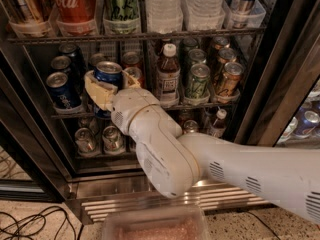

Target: Pick pepsi can from middle shelf of fridge

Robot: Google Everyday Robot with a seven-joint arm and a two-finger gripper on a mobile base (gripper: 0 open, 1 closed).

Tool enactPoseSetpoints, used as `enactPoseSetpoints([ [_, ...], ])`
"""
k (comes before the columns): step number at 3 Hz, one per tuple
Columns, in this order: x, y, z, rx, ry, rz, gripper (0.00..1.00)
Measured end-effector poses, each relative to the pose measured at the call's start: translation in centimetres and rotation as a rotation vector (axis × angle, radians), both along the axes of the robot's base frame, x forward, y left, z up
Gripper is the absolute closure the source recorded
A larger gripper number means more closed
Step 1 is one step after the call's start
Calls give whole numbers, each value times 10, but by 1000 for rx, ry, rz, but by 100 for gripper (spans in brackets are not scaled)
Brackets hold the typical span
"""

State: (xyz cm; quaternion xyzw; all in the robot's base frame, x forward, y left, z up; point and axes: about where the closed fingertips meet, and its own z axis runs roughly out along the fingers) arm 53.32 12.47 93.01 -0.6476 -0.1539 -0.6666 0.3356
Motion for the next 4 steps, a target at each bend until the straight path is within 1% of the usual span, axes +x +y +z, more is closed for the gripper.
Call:
enactPoseSetpoints([
  [1,3,-37,-4,88,103,-33,100],
  [2,8,-46,-4,183,175,-55,100],
  [4,8,-49,-5,176,183,-45,100],
])
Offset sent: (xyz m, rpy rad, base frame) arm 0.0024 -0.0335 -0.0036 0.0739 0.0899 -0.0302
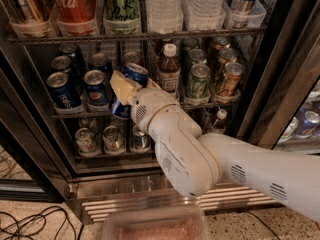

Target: Pick pepsi can from middle shelf of fridge

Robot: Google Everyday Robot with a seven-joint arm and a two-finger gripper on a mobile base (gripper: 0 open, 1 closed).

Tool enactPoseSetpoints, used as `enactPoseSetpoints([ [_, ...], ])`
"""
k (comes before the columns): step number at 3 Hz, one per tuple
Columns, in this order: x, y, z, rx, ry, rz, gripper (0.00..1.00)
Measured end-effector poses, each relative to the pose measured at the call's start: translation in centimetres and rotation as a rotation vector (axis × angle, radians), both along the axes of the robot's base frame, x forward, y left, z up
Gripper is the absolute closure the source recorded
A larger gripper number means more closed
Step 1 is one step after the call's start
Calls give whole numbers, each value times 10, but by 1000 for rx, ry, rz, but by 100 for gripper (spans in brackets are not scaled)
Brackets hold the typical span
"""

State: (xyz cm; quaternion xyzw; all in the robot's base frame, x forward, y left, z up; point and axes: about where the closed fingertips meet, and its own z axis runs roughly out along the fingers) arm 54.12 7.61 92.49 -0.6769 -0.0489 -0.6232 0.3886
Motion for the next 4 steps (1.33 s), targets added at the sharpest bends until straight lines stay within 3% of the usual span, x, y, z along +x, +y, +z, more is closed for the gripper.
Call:
enactPoseSetpoints([
  [4,-1,0,0,-3,2,7,100],
])
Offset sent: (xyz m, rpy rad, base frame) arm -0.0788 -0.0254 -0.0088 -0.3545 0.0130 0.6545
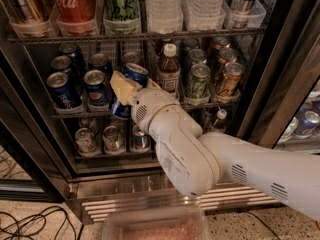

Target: Pick pepsi can from middle shelf of fridge

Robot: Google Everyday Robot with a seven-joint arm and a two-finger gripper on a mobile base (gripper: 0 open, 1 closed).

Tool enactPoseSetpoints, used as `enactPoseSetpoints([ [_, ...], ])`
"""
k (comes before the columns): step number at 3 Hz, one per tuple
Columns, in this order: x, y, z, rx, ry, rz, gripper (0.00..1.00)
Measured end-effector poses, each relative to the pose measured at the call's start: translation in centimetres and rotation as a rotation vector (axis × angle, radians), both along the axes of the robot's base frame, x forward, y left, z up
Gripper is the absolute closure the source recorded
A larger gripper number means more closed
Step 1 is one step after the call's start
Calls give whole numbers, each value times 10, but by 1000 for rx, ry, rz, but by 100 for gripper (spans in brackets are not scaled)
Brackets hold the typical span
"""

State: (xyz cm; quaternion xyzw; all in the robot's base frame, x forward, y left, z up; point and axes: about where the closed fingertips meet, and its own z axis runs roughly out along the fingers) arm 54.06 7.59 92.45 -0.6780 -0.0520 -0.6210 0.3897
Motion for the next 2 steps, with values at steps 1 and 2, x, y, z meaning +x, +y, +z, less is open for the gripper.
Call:
enactPoseSetpoints([
  [1,0,0,0,0,0,0,100],
  [2,0,0,0,0,0,0,100],
])
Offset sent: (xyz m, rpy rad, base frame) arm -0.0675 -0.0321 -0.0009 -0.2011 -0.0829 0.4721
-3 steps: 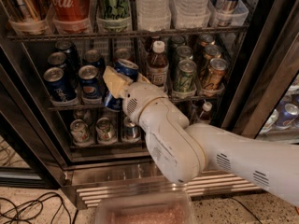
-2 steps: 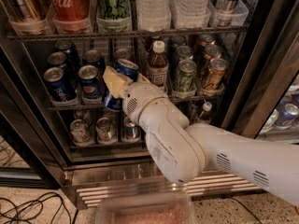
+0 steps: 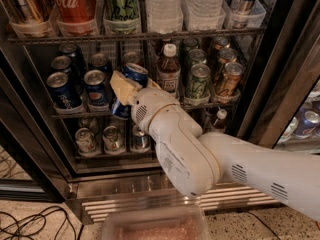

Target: Pick pepsi can from middle shelf of fridge

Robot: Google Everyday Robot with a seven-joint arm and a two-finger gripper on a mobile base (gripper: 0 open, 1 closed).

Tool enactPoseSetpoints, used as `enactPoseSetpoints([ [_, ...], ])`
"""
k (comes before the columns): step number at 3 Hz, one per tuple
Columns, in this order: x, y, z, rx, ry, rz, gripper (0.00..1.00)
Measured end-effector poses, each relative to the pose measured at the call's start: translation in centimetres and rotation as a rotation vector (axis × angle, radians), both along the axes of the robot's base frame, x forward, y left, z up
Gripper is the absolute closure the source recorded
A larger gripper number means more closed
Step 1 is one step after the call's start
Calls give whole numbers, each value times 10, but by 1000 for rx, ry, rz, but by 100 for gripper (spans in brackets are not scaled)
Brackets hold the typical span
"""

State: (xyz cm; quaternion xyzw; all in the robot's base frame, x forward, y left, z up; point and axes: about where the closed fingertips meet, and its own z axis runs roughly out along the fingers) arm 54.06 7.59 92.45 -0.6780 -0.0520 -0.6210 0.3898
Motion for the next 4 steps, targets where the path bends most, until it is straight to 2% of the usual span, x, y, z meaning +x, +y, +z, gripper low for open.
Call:
enactPoseSetpoints([
  [4,0,0,0,0,0,0,100],
])
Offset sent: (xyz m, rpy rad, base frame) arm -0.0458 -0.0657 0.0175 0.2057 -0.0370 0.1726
